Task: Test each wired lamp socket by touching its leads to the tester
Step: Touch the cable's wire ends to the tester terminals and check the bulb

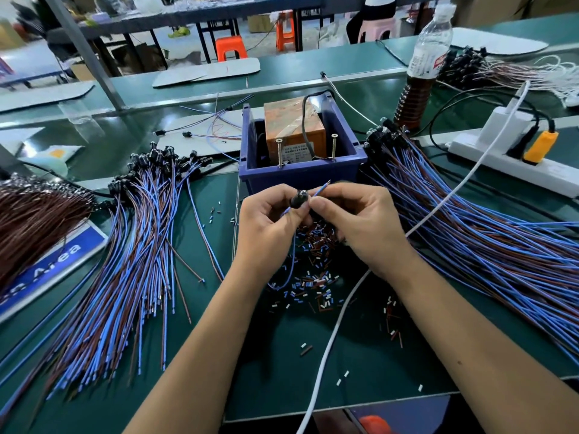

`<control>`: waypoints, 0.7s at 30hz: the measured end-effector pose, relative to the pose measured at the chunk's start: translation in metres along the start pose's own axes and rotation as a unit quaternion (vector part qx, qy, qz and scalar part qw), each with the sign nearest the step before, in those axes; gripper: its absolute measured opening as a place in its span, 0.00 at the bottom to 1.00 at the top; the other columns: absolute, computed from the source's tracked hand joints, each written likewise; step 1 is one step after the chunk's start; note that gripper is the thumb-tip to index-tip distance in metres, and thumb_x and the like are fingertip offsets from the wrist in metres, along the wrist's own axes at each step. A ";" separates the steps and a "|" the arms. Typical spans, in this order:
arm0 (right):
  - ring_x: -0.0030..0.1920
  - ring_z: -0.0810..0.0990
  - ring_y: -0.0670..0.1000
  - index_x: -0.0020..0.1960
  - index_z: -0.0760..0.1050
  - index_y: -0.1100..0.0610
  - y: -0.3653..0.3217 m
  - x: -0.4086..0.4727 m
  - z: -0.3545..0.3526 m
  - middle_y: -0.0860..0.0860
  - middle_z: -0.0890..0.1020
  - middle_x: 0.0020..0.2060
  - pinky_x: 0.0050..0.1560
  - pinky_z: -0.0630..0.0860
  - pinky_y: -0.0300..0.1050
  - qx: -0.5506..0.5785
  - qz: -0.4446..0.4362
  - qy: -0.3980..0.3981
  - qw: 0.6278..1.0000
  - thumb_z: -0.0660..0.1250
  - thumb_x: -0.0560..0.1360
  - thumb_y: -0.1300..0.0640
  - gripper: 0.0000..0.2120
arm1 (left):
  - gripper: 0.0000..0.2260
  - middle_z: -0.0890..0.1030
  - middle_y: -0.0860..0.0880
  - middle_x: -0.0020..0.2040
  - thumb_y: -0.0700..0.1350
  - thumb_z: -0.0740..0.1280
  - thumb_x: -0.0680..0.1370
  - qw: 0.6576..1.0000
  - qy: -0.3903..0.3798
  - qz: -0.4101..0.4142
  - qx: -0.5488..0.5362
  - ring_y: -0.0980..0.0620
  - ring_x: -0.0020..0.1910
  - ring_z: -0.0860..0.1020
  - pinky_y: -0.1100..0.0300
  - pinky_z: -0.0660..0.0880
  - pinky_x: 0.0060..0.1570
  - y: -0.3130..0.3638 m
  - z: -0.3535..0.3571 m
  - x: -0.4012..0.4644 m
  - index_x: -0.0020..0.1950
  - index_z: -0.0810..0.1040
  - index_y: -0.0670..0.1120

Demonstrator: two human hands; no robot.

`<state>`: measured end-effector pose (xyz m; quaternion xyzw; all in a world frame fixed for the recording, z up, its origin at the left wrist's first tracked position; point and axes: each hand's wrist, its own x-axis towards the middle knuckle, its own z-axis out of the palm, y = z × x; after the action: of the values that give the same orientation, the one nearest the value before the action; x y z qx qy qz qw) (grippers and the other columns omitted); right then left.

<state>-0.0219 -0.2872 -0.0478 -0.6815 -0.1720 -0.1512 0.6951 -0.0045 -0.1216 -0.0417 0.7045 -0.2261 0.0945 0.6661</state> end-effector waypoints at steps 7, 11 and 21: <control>0.33 0.80 0.41 0.50 0.86 0.62 -0.002 -0.001 0.004 0.47 0.85 0.34 0.32 0.72 0.30 0.058 0.059 0.054 0.995 0.73 0.78 0.62 0.04 | 0.07 0.82 0.48 0.35 0.39 0.71 0.79 0.996 0.033 0.041 0.075 0.49 0.36 0.80 0.51 0.78 0.39 -0.001 0.002 -0.002 0.41 0.82 0.42; 0.32 0.77 0.49 0.47 0.86 0.55 -0.005 0.000 0.004 0.53 0.85 0.36 0.24 0.69 0.39 0.050 0.072 0.076 0.993 0.74 0.76 0.53 0.06 | 0.05 0.83 0.50 0.36 0.36 0.71 0.79 0.981 0.100 0.086 0.142 0.49 0.37 0.82 0.50 0.78 0.38 0.001 0.005 -0.003 0.44 0.83 0.43; 0.27 0.77 0.49 0.53 0.77 0.57 -0.005 0.006 -0.007 0.52 0.84 0.35 0.31 0.73 0.41 -0.127 -0.068 0.192 0.971 0.67 0.84 0.57 0.04 | 0.09 0.82 0.54 0.37 0.40 0.70 0.81 0.950 0.268 0.096 0.130 0.49 0.37 0.83 0.55 0.79 0.36 0.003 -0.001 0.002 0.59 0.84 0.49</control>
<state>-0.0182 -0.2943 -0.0405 -0.7089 -0.0612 -0.3468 0.6111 -0.0042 -0.1205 -0.0382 0.7086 -0.0912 0.3719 0.5926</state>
